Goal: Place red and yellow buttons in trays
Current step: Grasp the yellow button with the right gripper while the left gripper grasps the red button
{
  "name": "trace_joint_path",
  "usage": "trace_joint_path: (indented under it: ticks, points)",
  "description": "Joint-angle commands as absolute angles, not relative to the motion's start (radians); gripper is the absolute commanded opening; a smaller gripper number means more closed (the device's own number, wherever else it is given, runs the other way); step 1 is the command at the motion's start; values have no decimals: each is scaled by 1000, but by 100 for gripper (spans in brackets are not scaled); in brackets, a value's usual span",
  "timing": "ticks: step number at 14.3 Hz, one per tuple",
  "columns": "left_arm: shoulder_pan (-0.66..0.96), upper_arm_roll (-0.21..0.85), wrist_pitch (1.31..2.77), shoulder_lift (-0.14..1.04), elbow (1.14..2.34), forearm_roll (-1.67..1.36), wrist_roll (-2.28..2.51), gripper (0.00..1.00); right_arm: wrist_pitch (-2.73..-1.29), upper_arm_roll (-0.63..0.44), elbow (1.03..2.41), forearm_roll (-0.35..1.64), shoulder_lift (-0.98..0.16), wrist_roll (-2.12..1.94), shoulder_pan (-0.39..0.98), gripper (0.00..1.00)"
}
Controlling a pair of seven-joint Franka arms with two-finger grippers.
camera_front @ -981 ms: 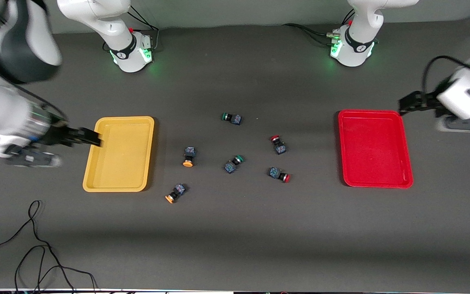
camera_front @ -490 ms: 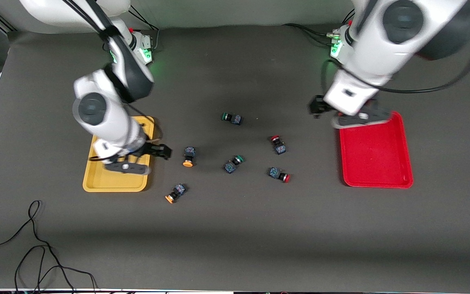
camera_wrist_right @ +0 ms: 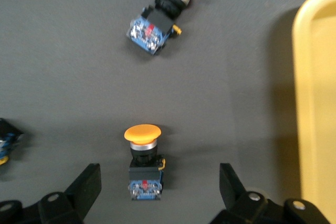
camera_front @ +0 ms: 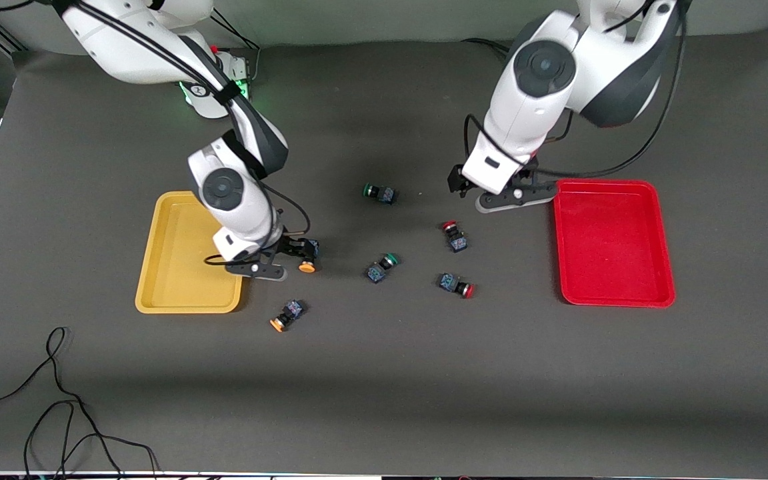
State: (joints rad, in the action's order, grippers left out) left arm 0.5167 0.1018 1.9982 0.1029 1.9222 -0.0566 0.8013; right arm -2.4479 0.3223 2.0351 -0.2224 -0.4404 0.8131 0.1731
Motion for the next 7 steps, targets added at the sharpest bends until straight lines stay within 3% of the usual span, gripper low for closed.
trace_joint_path:
  ticks: [1, 4, 5, 6, 7]
  points:
    - [586, 84, 2176, 148, 2038, -61, 893, 100, -2517, 341, 2028, -377, -527, 995, 181, 100]
    - [621, 84, 2319, 283, 2046, -49, 957, 100, -2560, 359, 2028, -426, -572, 1069, 181, 100]
    - [627, 84, 2354, 326, 2046, -46, 960, 100, -2560, 359, 2028, -426, -574, 1069, 181, 94]
    - [630, 84, 2390, 365, 2046, -45, 959, 100, -2560, 359, 2028, -426, -577, 1069, 181, 79]
    - [630, 84, 2423, 394, 2046, -38, 957, 100, -2559, 359, 2028, -426, -577, 1069, 181, 54]
